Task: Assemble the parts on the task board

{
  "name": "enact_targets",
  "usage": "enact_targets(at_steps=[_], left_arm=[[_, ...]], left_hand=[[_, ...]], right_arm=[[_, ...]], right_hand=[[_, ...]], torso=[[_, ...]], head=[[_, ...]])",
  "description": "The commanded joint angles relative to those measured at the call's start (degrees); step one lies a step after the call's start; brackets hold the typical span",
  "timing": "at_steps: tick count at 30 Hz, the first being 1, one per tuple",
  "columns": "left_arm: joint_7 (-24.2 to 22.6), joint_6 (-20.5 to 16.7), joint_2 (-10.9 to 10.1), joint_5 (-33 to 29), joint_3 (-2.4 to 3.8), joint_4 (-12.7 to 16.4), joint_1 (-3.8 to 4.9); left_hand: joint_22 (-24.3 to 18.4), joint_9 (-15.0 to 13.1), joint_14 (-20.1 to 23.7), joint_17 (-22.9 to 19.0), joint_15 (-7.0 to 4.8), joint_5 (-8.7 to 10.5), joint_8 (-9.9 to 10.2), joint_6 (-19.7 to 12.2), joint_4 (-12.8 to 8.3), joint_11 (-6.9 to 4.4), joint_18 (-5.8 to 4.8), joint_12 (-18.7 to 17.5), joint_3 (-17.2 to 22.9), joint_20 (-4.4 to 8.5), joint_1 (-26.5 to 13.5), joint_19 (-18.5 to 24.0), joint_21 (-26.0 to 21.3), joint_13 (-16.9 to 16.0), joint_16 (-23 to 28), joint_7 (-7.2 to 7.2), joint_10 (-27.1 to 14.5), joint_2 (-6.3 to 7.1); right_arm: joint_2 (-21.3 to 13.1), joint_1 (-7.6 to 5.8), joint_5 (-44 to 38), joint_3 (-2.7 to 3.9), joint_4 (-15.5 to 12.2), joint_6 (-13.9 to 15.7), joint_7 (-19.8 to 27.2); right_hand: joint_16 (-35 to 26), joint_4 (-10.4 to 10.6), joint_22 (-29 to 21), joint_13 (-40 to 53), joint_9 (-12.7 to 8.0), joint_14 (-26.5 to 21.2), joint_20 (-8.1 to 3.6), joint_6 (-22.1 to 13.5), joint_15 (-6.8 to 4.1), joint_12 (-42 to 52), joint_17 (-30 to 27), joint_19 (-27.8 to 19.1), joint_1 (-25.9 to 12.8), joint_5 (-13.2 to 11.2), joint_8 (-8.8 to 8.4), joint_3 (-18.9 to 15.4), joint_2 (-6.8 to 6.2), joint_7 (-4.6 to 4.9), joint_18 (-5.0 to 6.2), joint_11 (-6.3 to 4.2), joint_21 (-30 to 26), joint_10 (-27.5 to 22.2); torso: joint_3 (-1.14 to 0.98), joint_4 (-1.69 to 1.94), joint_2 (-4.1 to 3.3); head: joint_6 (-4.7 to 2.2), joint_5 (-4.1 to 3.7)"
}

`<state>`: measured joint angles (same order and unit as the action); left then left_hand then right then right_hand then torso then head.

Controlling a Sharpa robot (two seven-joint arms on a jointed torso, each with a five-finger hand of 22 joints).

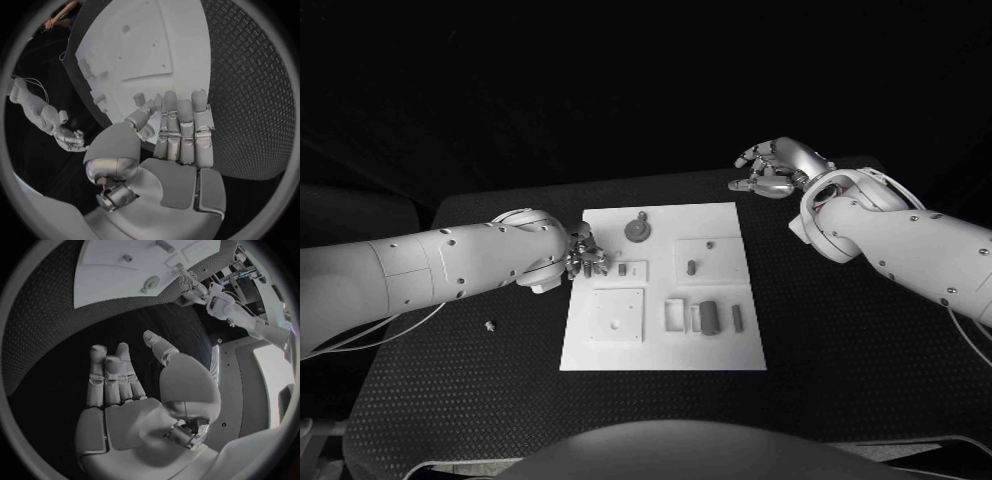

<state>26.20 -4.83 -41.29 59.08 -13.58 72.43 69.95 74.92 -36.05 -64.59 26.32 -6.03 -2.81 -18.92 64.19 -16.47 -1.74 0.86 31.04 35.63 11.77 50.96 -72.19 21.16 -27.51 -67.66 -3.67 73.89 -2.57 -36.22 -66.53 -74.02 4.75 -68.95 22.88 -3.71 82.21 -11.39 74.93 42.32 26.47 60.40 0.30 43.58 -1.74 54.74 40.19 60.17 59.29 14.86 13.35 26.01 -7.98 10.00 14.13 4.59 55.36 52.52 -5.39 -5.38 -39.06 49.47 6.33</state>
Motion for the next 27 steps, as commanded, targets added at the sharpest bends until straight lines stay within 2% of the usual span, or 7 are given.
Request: enact_targets(at_steps=[1, 27], left_arm=[[0.1, -0.3, 0.2, -0.4, -0.06, 0.3, -0.14], [1.1, 0.3, 0.3, 0.8, -0.06, -0.1, -0.15]], left_hand=[[1.3, -0.1, -0.7, -0.1, -1.06, -0.15, -0.3, 0.4, 0.0, -0.03, 0.93, 0.3, 0.5, 0.66, 0.5, -0.8, 0.2, 0.1, -0.4, 0.10, 0.4, -0.63], [1.3, -0.1, -0.9, -0.2, -1.17, -0.16, -0.3, 0.5, -0.1, -0.11, 0.93, 0.3, 0.6, 0.79, 0.5, -0.9, 0.5, 0.2, -0.5, 0.18, 0.6, -0.60]], right_arm=[[0.1, 0.00, -0.1, 0.03, 0.0, -0.6, 0.1], [0.0, 0.01, -0.1, 0.03, 0.0, -0.7, 0.0]], right_hand=[[-0.3, 0.2, 0.6, -0.1, -0.1, -0.1, -0.30, -0.5, -0.09, 0.2, -0.1, 0.0, -0.3, -0.1, 0.17, 0.0, 0.33, 0.93, 0.87, -0.16, -0.4, -0.1], [-0.3, 0.3, 0.6, -0.1, -0.1, -0.1, -0.30, -0.5, -0.08, 0.2, -0.1, 0.0, -0.3, -0.1, 0.17, 0.0, 0.32, 0.93, 0.87, -0.15, -0.4, -0.1]], torso=[[0.04, 0.02, -0.01], [0.00, 0.04, 0.00]], head=[[0.03, -0.04], [0.20, -0.13]])
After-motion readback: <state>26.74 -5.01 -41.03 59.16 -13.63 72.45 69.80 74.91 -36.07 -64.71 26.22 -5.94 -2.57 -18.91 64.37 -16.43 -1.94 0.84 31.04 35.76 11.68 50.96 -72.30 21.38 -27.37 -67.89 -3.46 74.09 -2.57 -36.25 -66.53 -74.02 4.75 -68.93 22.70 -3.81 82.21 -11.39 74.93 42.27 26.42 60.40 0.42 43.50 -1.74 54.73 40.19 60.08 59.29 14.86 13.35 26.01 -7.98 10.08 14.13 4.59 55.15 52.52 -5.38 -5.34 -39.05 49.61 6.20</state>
